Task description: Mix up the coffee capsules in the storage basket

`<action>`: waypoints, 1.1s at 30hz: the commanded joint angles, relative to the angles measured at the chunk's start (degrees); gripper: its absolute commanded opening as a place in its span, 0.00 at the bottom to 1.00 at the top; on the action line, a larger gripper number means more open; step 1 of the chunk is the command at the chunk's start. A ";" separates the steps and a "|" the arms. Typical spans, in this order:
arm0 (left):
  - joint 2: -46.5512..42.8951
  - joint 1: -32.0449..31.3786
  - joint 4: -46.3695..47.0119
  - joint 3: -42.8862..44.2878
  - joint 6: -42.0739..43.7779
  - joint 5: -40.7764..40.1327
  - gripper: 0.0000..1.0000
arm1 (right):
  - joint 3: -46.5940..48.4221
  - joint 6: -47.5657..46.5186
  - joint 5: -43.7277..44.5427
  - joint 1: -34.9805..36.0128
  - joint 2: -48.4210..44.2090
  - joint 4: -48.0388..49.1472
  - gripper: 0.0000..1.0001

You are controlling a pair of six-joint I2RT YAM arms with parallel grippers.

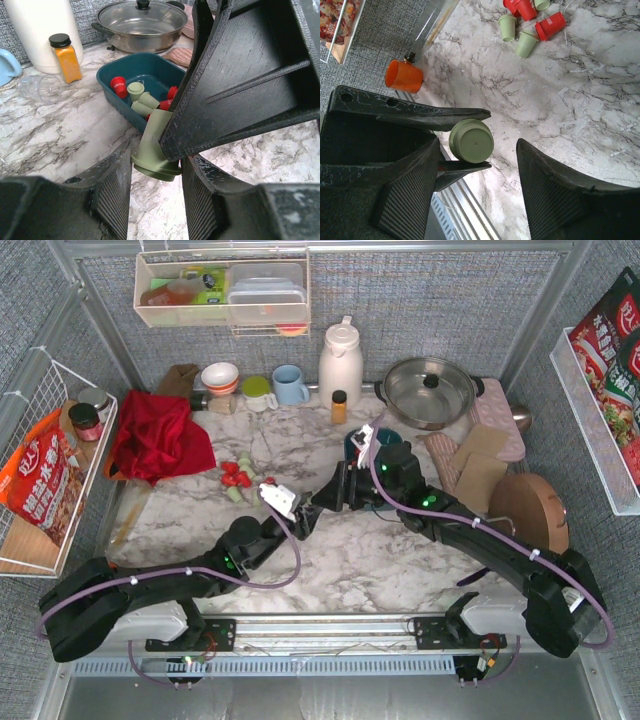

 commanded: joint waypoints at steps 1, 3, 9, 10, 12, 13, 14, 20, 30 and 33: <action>0.26 -0.15 3.00 0.71 0.43 -0.21 0.32 | -0.27 0.76 -1.26 0.09 0.02 2.67 0.65; 0.43 -0.15 2.99 0.85 0.44 -0.19 0.32 | -0.28 0.80 -1.30 0.13 -0.01 2.71 0.61; 0.61 -0.24 2.99 0.90 0.19 -0.63 0.32 | 0.08 0.94 -2.01 0.22 0.49 2.55 0.34; 0.62 -0.24 2.93 0.90 0.18 -0.67 0.32 | 0.07 1.10 -2.11 0.24 0.58 2.55 0.31; 0.61 -0.30 2.71 0.94 0.01 -0.98 0.33 | 0.13 1.21 -2.42 0.24 0.92 2.59 0.28; 0.61 -0.32 2.54 0.98 -0.06 -1.19 0.34 | 0.23 1.16 -2.54 0.18 1.03 2.47 0.25; 0.60 -0.28 2.33 1.03 -0.22 -1.30 0.36 | 0.28 1.10 -2.71 0.19 1.05 2.38 0.22; 0.38 -0.32 0.12 1.50 -0.92 -2.95 0.97 | 0.57 -0.22 0.20 0.22 0.72 1.09 0.14; -3.02 0.04 -15.64 1.97 -11.78 -23.67 0.99 | 1.16 -18.86 41.49 -2.20 0.98 -6.38 0.13; -1.73 1.82 -29.01 5.41 -20.62 -29.66 0.99 | 1.25 -22.64 45.91 -4.85 4.60 -3.46 0.14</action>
